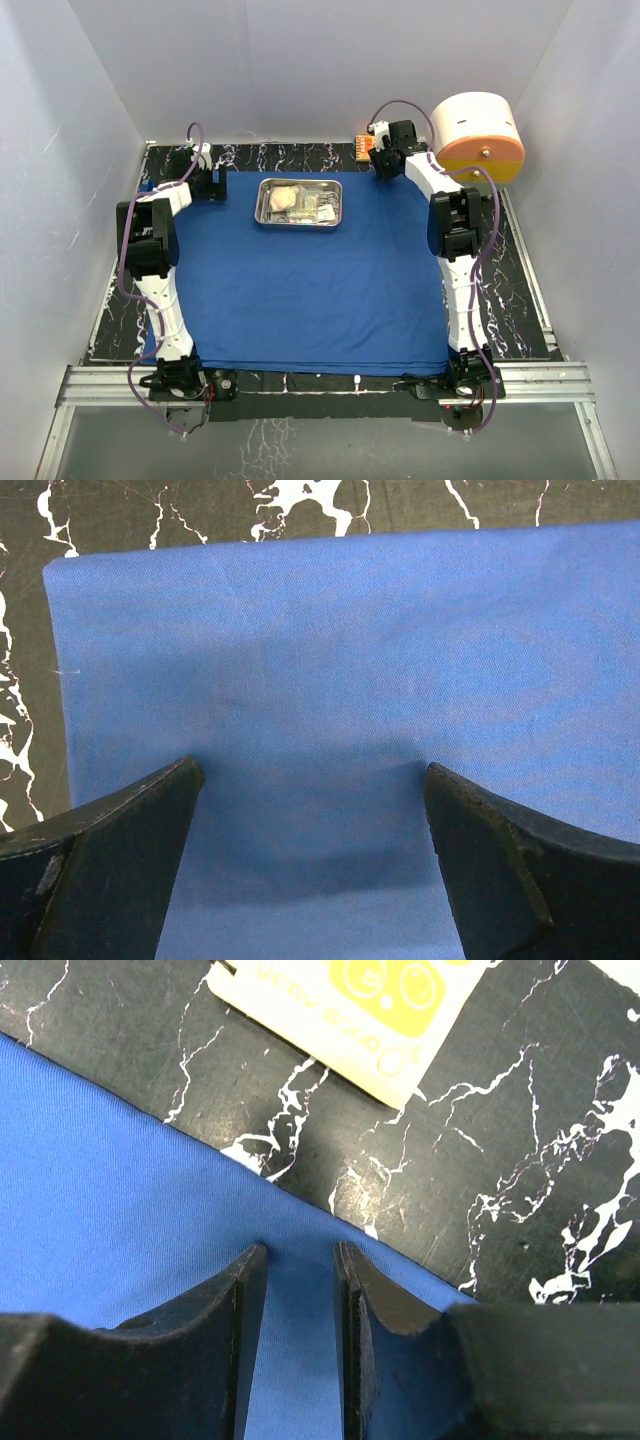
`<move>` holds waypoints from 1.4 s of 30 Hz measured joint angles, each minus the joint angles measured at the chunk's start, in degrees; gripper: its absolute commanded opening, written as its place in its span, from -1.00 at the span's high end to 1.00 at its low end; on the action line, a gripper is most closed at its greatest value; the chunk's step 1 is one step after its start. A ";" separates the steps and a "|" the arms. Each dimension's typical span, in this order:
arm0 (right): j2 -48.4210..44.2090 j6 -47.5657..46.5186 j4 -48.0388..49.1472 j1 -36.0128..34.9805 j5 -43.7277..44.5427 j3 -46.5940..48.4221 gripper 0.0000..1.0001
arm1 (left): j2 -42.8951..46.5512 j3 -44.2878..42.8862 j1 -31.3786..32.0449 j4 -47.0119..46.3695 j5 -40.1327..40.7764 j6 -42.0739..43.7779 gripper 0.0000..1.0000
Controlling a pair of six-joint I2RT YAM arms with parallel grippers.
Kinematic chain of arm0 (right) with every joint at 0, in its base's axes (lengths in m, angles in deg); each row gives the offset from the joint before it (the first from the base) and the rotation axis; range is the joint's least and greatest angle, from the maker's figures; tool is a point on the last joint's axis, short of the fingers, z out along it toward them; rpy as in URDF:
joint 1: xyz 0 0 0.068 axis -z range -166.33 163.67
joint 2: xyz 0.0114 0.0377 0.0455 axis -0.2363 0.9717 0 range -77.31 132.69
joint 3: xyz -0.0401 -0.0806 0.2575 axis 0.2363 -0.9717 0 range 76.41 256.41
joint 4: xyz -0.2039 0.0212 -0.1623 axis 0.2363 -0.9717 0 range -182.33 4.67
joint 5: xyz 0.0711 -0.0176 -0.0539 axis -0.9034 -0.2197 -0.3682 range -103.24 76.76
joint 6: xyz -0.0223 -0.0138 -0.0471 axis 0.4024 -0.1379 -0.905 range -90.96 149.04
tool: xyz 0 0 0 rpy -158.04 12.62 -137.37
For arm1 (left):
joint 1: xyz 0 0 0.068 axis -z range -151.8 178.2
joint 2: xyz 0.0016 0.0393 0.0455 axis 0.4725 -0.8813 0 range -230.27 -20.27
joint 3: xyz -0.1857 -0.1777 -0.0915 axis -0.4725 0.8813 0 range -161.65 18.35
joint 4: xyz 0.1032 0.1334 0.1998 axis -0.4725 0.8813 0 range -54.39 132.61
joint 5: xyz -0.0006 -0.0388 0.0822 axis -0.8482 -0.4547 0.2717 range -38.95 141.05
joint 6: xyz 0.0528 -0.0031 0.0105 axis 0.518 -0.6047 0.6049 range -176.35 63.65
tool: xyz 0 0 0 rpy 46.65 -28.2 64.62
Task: Open and lay out the surgical kit
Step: Smooth out the surgical kit at the center of the board.
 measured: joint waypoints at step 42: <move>4.04 -4.61 0.74 -0.20 -0.07 6.32 0.32 | -3.48 -8.37 0.00 8.22 0.59 0.13 -0.85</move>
